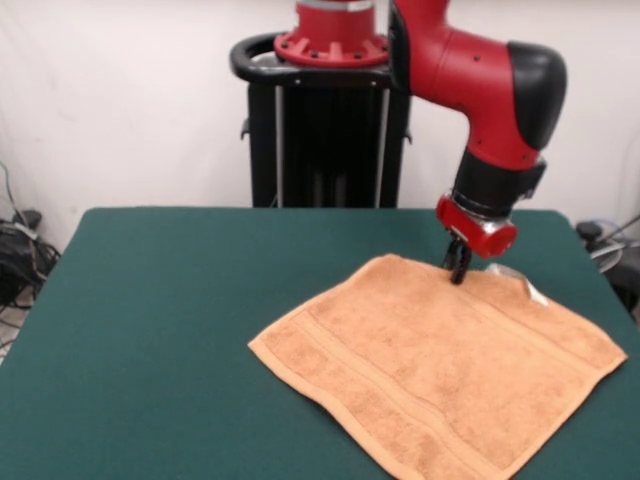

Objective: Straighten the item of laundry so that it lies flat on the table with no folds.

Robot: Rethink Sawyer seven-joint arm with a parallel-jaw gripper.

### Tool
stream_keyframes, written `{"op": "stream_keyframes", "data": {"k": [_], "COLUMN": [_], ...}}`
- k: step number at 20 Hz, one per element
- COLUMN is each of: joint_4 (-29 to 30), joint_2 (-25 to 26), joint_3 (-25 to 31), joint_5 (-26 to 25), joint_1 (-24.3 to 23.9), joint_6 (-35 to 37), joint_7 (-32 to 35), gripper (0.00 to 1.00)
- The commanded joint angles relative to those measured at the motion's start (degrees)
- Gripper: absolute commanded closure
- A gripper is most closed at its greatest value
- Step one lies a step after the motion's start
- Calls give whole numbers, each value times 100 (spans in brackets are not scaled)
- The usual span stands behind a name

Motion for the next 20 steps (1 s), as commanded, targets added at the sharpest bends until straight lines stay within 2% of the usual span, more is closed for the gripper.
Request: {"op": "stream_keyframes", "data": {"k": [1, 4, 7, 12, 14, 16, 20], "joint_4": [-429, -366, -396, -513, -479, -468, -868], "joint_2": [351, 83, 155, 24, -21, -94, -247], "joint_3": [204, 18, 352, 40, 63, 262, -158], "joint_5": [-192, -84, -164, -169, -351, -670, -1019], "joint_1": [3, 136, -157, -58, -323, -855, -914], "joint_6": [272, 688, 488, 1140, 1279, 1530, 2694], "joint_7": [421, 548, 567, 436, 234, -141, -181], "gripper": [100, 100, 100, 100, 100, 100, 100]}}
